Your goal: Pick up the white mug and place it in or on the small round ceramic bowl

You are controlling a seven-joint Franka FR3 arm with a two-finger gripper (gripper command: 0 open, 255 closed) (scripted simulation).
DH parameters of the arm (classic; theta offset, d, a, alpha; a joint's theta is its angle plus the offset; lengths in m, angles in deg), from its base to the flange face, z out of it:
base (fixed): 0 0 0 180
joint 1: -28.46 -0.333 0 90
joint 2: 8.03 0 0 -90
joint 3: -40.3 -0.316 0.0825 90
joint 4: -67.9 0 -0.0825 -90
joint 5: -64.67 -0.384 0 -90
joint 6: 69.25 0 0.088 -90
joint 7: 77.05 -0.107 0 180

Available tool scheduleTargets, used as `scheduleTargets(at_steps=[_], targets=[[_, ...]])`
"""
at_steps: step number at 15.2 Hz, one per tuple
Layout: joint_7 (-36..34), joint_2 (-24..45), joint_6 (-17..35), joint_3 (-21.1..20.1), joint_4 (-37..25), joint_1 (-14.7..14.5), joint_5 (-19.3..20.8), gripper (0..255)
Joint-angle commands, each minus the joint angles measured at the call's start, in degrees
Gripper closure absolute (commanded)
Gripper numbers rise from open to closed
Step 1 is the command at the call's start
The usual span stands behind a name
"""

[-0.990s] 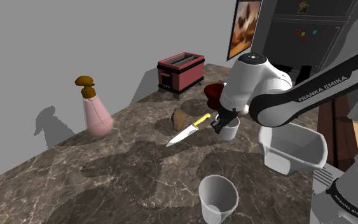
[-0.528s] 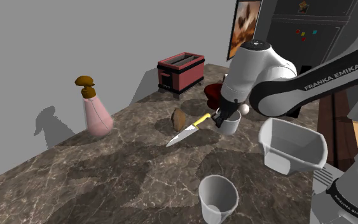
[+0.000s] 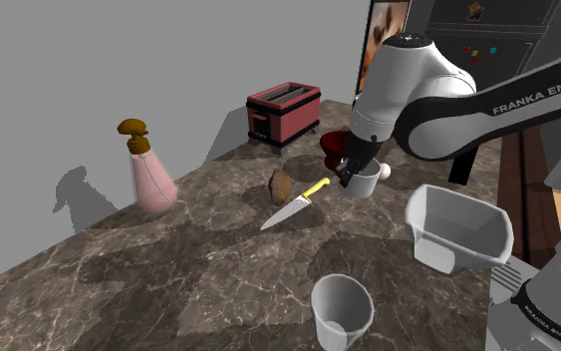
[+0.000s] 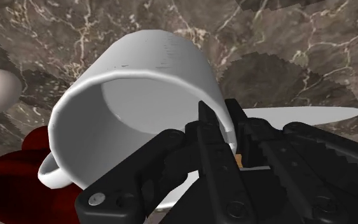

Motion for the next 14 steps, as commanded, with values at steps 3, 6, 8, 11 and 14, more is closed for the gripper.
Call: scheduleTargets(at_steps=[3,6,8,11,14], targets=[[0.92,-1.78,-3.47,0.57,-1.75,-0.42,-0.77,255],[1.49,-2.77,-5.97,0.96,-3.31,-0.60,-1.13,255],[1.84,-3.35,-7.62,1.19,-4.41,-0.69,-1.33,255],[2.32,-4.09,-10.06,1.52,-6.14,-0.78,-1.57,255],[2.75,-4.70,-12.47,1.83,-7.97,-0.84,-1.75,255]])
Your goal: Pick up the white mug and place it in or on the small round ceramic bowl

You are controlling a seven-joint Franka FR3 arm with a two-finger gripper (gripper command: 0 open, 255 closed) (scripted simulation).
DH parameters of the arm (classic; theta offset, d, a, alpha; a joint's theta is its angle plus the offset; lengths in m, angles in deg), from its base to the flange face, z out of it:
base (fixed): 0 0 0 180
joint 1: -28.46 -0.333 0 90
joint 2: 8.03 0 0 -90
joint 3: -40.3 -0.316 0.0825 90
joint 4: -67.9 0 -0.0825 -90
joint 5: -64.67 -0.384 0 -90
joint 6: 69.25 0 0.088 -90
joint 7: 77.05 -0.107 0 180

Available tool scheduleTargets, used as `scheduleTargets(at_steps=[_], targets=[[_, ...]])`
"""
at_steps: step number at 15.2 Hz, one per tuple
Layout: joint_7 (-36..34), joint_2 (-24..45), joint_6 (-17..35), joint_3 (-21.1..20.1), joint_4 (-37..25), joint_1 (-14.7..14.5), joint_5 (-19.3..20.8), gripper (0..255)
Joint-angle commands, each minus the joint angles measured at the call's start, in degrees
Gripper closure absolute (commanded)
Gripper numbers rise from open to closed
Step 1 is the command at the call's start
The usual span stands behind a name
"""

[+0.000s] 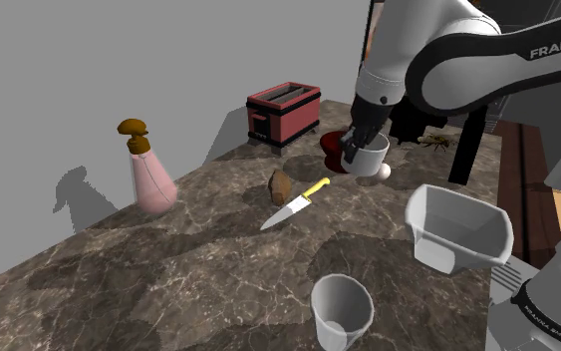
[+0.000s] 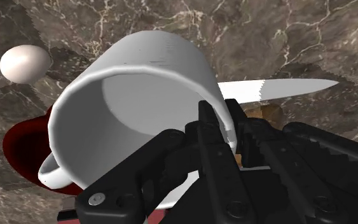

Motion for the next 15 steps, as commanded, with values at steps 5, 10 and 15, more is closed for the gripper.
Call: scheduleTargets(at_steps=[5,10,15], targets=[[3.55,2.92,-1.06,2.57,-4.16,1.86,1.14,255],[8.74,9.19,-0.12,6.17,-9.78,4.66,2.74,255],[13.72,16.20,-0.03,9.26,-17.01,7.09,3.59,255]])
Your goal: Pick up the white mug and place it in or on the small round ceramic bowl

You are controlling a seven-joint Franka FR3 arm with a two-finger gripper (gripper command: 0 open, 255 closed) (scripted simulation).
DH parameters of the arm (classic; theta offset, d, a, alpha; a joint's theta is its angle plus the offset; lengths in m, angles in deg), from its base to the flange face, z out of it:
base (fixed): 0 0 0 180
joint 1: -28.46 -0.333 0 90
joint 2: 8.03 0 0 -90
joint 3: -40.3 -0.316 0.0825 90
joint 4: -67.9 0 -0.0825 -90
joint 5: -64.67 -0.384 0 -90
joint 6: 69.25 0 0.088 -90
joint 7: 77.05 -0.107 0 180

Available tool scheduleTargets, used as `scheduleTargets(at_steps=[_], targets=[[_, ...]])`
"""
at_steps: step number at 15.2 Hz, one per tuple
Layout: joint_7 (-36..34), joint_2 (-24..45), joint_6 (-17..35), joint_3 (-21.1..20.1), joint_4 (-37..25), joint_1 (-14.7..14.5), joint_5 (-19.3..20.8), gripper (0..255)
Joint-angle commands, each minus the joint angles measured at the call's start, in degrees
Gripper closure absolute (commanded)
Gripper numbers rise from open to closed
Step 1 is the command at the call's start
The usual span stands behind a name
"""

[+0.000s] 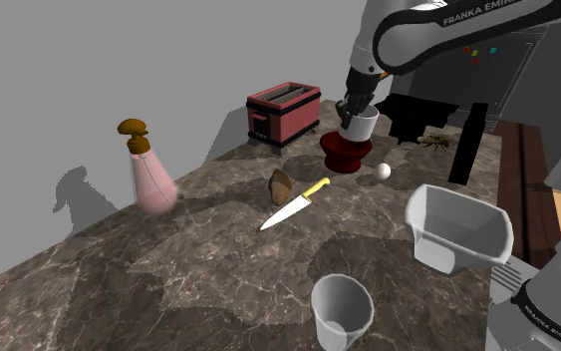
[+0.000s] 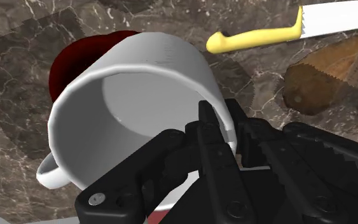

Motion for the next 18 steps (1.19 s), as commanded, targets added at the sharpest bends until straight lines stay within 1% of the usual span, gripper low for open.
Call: scheduleTargets(at_steps=[1,6,8,18], targets=[[1.97,3.34,-0.55,1.12,-4.02,0.91,0.30,255],[6.72,11.19,-1.71,3.59,-13.33,3.03,0.28,255],[8.86,15.13,-2.67,4.54,-18.36,3.99,0.07,255],[8.11,16.78,4.66,4.60,-12.65,4.03,0.69,255]])
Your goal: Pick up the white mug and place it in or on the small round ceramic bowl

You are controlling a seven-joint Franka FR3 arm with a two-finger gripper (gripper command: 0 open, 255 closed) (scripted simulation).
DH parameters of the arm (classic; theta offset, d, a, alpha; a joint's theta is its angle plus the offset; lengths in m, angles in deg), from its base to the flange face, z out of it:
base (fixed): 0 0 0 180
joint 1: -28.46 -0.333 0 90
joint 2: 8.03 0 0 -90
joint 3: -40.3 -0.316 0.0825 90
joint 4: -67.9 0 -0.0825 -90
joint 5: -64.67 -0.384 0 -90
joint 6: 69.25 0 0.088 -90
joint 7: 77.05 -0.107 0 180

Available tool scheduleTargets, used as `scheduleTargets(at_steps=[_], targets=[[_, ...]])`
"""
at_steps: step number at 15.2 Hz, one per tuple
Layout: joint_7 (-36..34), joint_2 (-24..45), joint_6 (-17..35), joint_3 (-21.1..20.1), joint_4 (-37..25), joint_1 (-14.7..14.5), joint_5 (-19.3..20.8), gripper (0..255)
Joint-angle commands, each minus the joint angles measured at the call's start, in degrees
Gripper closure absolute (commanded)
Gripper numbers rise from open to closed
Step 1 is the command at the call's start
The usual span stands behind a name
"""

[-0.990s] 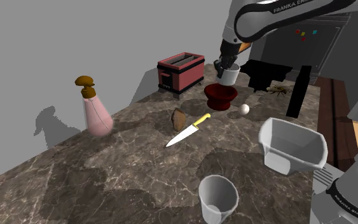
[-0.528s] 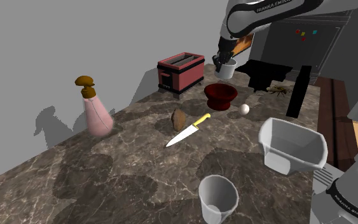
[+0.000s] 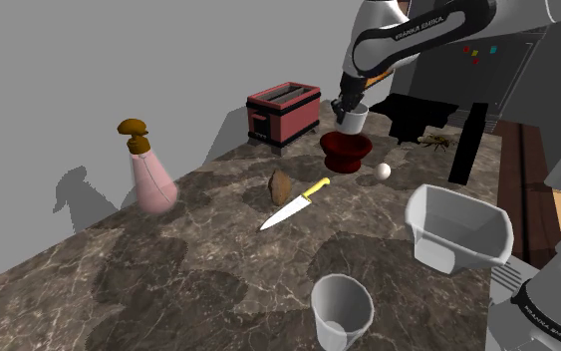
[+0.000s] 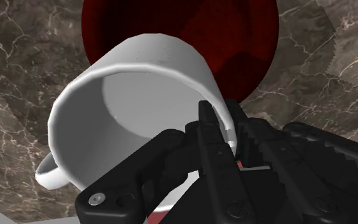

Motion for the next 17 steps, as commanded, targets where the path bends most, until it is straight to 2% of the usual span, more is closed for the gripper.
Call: scheduleTargets(at_steps=[1,6,14,15,17], targets=[[-0.24,0.30,1.74,0.01,1.41,-0.02,0.17,255],[-0.67,1.51,5.08,0.07,3.56,-0.04,0.58,255],[-0.67,1.51,5.08,0.07,3.56,-0.04,0.58,255],[-0.67,1.51,5.08,0.07,3.56,-0.04,0.58,0],[-0.67,1.51,5.08,0.07,3.56,-0.04,0.58,0]])
